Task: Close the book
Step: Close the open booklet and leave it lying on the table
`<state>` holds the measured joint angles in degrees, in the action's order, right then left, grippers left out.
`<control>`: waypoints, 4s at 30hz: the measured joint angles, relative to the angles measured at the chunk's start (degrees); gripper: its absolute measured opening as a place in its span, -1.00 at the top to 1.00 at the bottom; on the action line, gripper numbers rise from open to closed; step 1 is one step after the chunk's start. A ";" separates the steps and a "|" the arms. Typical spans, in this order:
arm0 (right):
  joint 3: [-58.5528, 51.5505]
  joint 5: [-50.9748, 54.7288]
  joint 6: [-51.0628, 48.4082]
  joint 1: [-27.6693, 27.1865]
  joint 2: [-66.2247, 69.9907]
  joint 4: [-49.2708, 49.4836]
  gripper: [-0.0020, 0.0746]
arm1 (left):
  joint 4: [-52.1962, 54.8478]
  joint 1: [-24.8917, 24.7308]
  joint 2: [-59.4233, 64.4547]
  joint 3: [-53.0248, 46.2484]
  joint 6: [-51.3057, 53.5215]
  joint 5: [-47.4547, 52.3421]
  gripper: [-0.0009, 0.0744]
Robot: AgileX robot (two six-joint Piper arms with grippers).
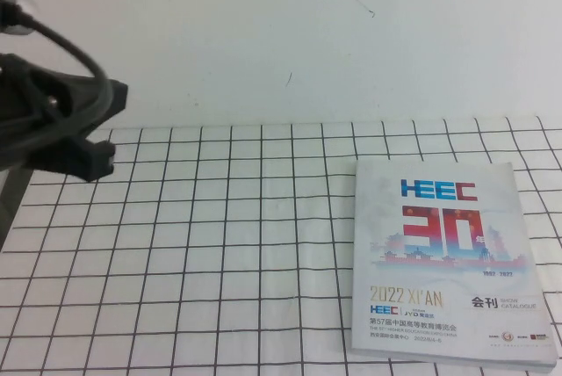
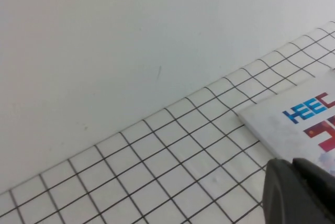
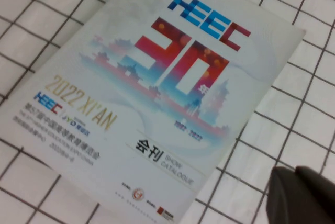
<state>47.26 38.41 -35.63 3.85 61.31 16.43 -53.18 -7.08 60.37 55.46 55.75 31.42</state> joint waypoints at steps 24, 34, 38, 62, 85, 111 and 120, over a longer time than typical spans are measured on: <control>-25.56 -5.15 -4.09 0.00 -48.30 1.67 0.95 | 0.00 -0.02 -48.53 -36.28 1.76 -14.71 0.99; -28.22 -5.15 -5.42 0.00 -55.66 5.00 0.95 | -0.83 -0.02 -52.15 -42.65 6.56 -23.20 0.99; -29.19 -4.87 -5.42 0.00 -55.66 5.56 0.95 | -0.83 -0.02 -52.15 -42.65 6.56 -23.20 0.99; -29.41 -0.39 -5.46 0.00 -55.66 6.10 0.95 | 9.47 -1.12 -54.11 -43.88 3.75 -18.17 0.99; -29.41 -0.39 -5.46 0.00 -55.66 6.57 0.95 | 49.89 -0.03 -61.05 -56.17 -62.84 -12.04 0.99; -29.41 -0.39 -5.46 0.00 -55.66 6.75 0.95 | 50.10 -0.03 -61.05 -56.17 -64.41 -12.04 0.99; -30.00 -1.10 -5.83 0.00 -56.30 6.53 0.95 | 50.20 -0.03 -61.05 -56.17 -65.28 -12.04 0.99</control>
<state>17.26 37.31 -41.46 3.85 5.01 22.96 -2.98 -7.11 -0.68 -0.70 -9.53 19.38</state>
